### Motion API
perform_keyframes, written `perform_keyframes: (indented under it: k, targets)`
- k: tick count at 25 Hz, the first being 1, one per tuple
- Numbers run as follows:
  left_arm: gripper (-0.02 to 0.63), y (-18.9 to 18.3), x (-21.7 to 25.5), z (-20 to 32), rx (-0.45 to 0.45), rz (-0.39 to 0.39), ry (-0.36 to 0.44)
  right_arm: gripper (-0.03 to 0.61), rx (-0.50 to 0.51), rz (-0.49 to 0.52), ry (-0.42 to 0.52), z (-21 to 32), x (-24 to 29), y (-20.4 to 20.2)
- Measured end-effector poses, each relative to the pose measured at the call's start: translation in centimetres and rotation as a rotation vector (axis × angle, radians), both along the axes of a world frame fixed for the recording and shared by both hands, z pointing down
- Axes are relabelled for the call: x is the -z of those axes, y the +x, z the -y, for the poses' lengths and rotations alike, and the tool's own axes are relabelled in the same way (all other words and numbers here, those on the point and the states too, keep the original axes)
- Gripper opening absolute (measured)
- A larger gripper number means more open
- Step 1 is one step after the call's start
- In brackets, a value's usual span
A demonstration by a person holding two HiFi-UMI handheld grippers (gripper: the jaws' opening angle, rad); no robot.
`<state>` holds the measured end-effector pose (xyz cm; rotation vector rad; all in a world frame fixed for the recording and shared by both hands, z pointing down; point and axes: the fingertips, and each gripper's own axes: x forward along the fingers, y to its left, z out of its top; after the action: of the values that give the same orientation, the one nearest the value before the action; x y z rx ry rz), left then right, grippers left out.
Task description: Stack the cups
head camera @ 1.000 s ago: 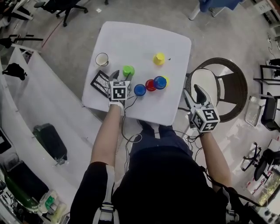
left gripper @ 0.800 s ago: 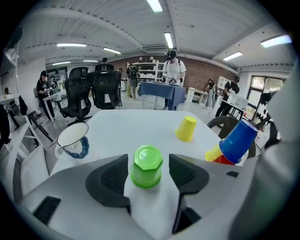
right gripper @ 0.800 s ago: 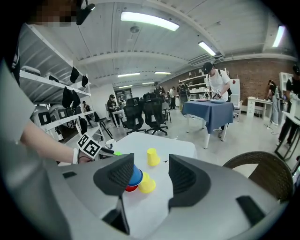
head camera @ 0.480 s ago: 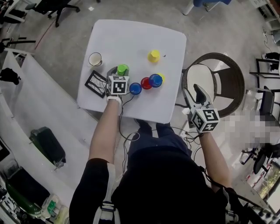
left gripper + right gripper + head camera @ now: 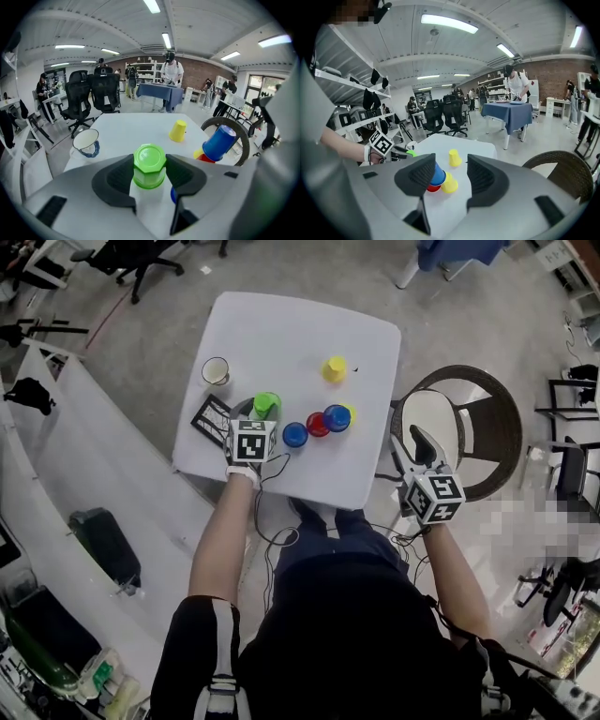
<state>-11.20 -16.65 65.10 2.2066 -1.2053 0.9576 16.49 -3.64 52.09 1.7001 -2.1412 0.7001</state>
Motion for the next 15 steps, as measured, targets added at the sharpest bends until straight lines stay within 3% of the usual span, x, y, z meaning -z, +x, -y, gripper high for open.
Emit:
perform_keyframes:
  k: [8,15]
  targets:
    - [0.212,3.5,5.4,-3.4,-0.158,-0.008,0.101,0.207,0.045,0.028,0.025,0.1,0.9,-2.1]
    - [0.212,7.1,6.2,-5.9,-0.235,-0.045,0.060,0.206,0.039,0.027,0.034,-0.5,1.4,-2.2]
